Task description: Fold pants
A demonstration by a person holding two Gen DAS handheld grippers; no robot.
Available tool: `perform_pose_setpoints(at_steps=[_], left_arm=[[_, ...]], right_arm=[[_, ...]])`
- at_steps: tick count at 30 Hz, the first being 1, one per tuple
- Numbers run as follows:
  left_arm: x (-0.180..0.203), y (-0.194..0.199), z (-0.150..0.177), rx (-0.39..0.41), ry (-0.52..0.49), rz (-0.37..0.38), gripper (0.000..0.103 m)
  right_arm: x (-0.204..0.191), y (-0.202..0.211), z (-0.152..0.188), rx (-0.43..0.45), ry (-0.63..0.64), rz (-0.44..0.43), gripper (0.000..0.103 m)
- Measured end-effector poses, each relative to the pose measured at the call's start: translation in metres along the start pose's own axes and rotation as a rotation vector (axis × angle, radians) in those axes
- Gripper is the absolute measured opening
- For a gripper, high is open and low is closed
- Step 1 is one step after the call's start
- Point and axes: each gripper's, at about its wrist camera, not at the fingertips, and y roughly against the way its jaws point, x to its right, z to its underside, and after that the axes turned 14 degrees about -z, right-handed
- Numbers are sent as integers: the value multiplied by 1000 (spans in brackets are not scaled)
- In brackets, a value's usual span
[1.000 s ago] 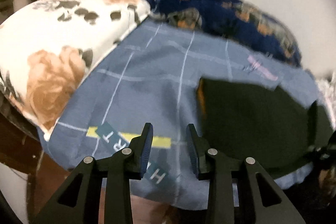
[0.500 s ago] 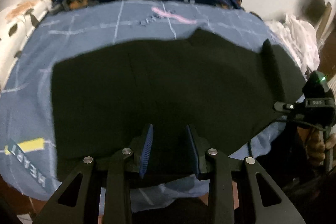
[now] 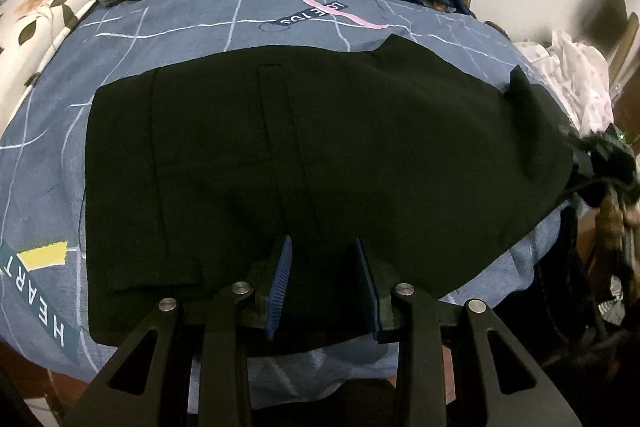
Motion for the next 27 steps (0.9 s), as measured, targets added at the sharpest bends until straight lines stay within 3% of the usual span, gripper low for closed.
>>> perform_pose_setpoints(at_steps=[3,8,11,14,17,19,27], left_arm=[[0,-1,-2,-8,5,-1,34],[1,-2,-4,-16,3,-9,34],[1,-3,-4,-16,3,-10,34],[2,-3,-4,-14,1,-13,34],[3,-3,-3,-4,-5,-12,35],[2,-3,-2,-2,-1,-7,35],[0,-3,-5,-20,-2,10,35]], right_arm=[[12,32,-52,131,-36,-26,23],[31,76,-139,291,-49,51,24],[47,99,-173,370,-95,19,19],[51,107,-196,383,-117,47,14],[46,102,-202,351,-100,150,5],[36,103,-200,341,-51,217,5],[17,165,-176,419,41,258,4]])
